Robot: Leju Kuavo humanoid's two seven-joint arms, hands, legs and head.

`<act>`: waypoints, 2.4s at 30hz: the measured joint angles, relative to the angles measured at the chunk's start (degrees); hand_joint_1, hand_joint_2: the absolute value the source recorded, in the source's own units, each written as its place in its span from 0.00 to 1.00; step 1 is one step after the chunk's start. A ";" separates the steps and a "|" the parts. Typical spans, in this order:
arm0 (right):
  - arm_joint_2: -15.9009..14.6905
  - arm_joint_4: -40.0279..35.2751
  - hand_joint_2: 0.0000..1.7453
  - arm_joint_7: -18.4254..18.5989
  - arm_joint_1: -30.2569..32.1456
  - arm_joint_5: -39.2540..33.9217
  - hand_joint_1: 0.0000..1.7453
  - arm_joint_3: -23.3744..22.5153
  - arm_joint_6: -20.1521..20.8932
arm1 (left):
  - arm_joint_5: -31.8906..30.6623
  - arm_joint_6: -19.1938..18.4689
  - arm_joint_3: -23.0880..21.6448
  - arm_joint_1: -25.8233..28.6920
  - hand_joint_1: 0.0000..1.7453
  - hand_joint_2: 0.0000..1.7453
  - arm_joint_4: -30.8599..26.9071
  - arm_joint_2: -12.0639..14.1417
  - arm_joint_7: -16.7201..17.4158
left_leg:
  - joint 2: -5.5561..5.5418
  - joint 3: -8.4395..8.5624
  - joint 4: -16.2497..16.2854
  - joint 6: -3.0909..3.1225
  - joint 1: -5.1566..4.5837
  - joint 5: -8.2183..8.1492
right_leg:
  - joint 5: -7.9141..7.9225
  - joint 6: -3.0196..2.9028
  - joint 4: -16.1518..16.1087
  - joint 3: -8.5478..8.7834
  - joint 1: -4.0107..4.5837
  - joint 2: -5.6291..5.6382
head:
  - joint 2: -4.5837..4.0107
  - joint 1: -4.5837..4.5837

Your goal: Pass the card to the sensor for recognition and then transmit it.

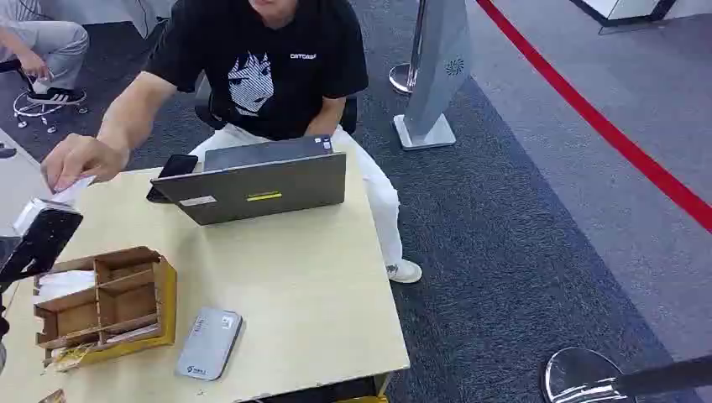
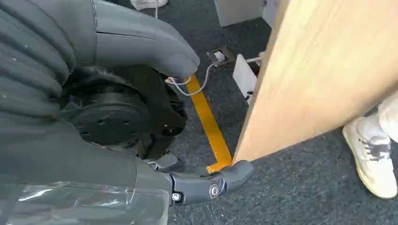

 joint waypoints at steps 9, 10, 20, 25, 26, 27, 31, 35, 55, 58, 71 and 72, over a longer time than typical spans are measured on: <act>0.00 0.66 1.00 -0.02 0.04 -0.55 0.00 0.02 -0.77 | 0.22 3.61 0.00 0.47 1.00 1.00 0.00 -0.09 -0.70 | 0.00 -0.06 0.00 0.00 0.00 0.00 | 0.00 0.00 0.01 -0.02 0.00 0.00 | 0.00 -0.02; 0.00 0.68 1.00 -0.04 0.07 -0.75 0.00 0.07 -0.83 | 0.17 4.11 0.00 0.56 1.00 1.00 0.00 -0.09 -1.12 | -0.01 -0.07 0.00 0.00 0.00 0.00 | 0.00 0.00 0.01 -0.02 0.00 0.00 | 0.00 -0.02; 0.07 -0.44 1.00 -0.55 1.96 -6.43 0.00 2.71 -5.84 | -4.00 8.88 -0.55 13.33 1.00 1.00 -8.94 -2.21 -9.20 | 0.16 -0.07 -0.01 0.01 -0.05 -0.09 | -0.05 0.00 -0.02 -0.12 -0.05 0.19 | 0.00 -0.02; 0.04 -1.07 1.00 -0.76 2.63 -6.69 0.00 3.76 -6.27 | -5.05 10.17 -1.44 19.31 1.00 1.00 -11.37 -3.41 -10.45 | 0.12 -0.13 -0.01 0.01 -0.03 -0.09 | -0.05 0.00 -0.03 -0.24 -0.04 0.13 | 0.00 0.00; 0.07 -1.12 1.00 -0.79 2.64 -6.69 0.00 3.87 -6.27 | -5.05 10.17 -1.49 19.65 1.00 1.00 -11.54 -3.50 -10.47 | 0.12 -0.12 -0.01 0.01 -0.03 -0.08 | -0.05 0.00 -0.03 -0.23 -0.04 0.13 | 0.00 -0.05; 0.07 -1.14 1.00 -0.92 2.65 -6.73 0.00 3.98 -6.30 | -4.68 10.01 -1.53 19.95 1.00 1.00 -11.78 -3.65 -10.67 | 0.12 -0.12 -0.01 0.01 -0.03 -0.07 | -0.05 0.00 -0.02 -0.22 -0.04 0.13 | 0.00 -0.02; 0.07 -2.06 1.00 -0.92 2.76 -8.11 0.00 4.26 -7.30 | -6.08 7.41 -3.19 23.00 1.00 1.00 -12.70 -4.70 -10.62 | 0.15 -0.10 -0.01 0.00 -0.04 -0.05 | -0.02 -0.01 -0.01 -0.14 -0.04 0.15 | 0.00 0.00; 0.07 -2.51 1.00 -0.87 2.64 -8.37 0.00 4.46 -7.24 | -6.78 7.17 -7.02 26.52 1.00 1.00 -11.69 -5.46 -7.89 | 0.10 -0.13 -0.01 0.00 -0.05 -0.05 | -0.03 0.00 -0.03 -0.15 -0.05 0.12 | 0.00 0.00; 0.04 -1.86 1.00 -0.89 0.85 -5.38 0.00 4.44 -4.50 | -5.68 5.62 -14.69 28.42 1.00 1.00 1.31 -5.66 -1.57 | 0.11 -0.14 -0.01 0.00 -0.03 -0.05 | -0.02 0.00 -0.02 -0.16 -0.04 0.12 | 0.00 -0.02; 0.04 -1.55 1.00 -0.92 0.43 -5.34 0.00 4.44 -4.20 | -5.79 5.42 -15.78 28.38 1.00 1.00 4.09 -5.66 -1.18 | 0.11 -0.17 -0.01 0.00 -0.04 -0.05 | -0.02 0.00 -0.02 -0.19 -0.04 0.12 | 0.00 -0.02; 0.07 -0.35 1.00 -1.05 -0.51 -4.44 0.00 4.11 -2.58 | -5.81 3.92 -16.74 27.97 1.00 1.00 7.45 -5.81 -0.46 | 0.11 -0.17 -0.01 0.00 -0.04 -0.05 | -0.02 0.00 -0.02 -0.18 -0.04 0.11 | 0.00 -0.02; 0.07 -0.20 1.00 -1.05 -0.62 -4.40 0.00 4.02 -2.54 | -5.81 3.91 -16.83 27.91 1.00 1.00 7.76 -5.86 -0.35 | 0.11 -0.17 -0.01 0.00 -0.04 -0.05 | -0.02 0.00 -0.02 -0.18 -0.04 0.11 | 0.00 -0.02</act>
